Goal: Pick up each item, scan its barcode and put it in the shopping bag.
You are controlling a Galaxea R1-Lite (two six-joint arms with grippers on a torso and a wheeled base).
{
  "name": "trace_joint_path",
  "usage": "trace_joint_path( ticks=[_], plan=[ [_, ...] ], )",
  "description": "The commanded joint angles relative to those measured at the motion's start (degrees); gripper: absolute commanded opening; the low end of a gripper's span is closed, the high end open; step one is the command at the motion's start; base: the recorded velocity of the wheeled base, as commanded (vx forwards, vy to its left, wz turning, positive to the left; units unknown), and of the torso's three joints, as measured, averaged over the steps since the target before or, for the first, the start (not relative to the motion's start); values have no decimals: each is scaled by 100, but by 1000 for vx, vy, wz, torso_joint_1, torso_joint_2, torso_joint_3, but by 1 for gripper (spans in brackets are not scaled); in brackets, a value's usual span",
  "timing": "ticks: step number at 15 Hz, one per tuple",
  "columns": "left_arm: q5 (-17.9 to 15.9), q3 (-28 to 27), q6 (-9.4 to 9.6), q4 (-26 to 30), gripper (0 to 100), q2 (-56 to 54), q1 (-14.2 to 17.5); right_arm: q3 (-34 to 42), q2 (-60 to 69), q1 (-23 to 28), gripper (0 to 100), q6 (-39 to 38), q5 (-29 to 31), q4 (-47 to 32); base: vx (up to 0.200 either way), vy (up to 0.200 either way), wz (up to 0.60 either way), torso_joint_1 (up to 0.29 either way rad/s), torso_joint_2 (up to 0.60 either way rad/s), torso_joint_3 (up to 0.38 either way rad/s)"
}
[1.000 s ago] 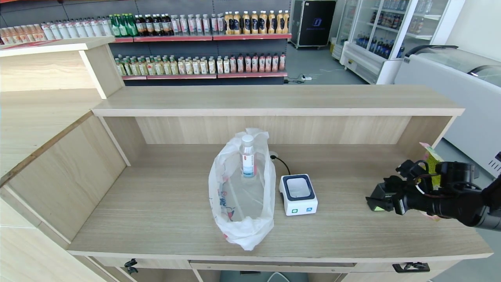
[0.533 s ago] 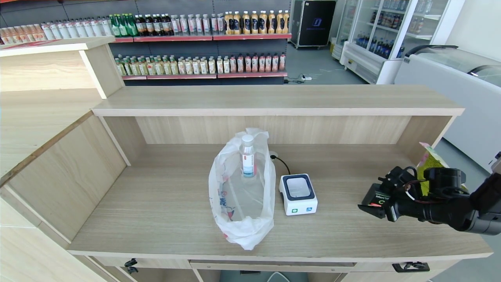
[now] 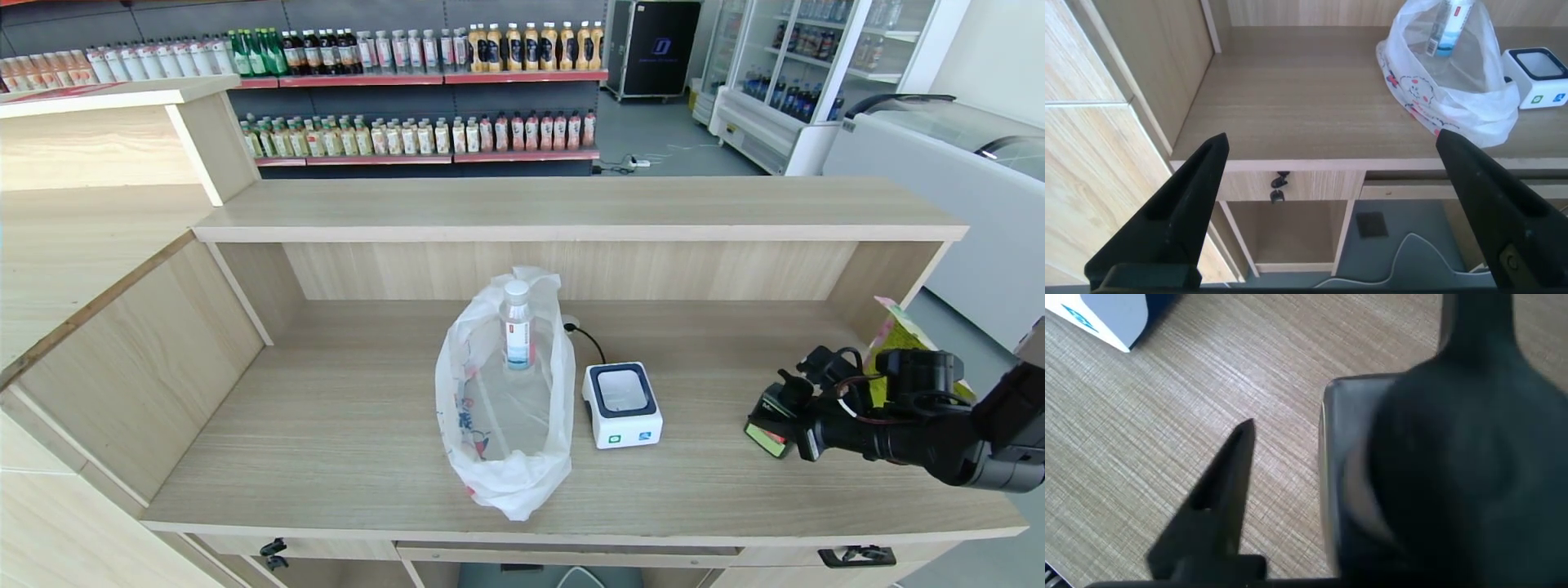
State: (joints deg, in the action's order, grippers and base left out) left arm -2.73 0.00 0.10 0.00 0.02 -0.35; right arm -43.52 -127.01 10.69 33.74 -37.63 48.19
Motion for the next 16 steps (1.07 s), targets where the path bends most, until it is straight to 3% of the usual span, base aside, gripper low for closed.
trace_joint_path(
  ticks=[1,6,11,13,14,16],
  plan=[
    [1,0,-1,0,100,6,0,37,10,-23,0,9,2,-3,0,0,0,0,0,0],
    [1,0,-1,0,100,6,0,125,344,-32,0,106,160,112,0,0,0,0,0,0],
    [1,0,-1,0,100,6,0,1188,3622,-551,0,528,388,191,0,0,0,0,0,0],
    [1,0,-1,0,100,6,0,1258,4088,-735,0,932,388,244,0,0,0,0,0,0],
    [1,0,-1,0,100,6,0,1232,4580,-1025,0,2128,353,252,0,0,0,0,0,0],
    [1,0,-1,0,100,6,0,1496,5354,-2177,0,3393,283,191,0,0,0,0,0,0]
  ],
)
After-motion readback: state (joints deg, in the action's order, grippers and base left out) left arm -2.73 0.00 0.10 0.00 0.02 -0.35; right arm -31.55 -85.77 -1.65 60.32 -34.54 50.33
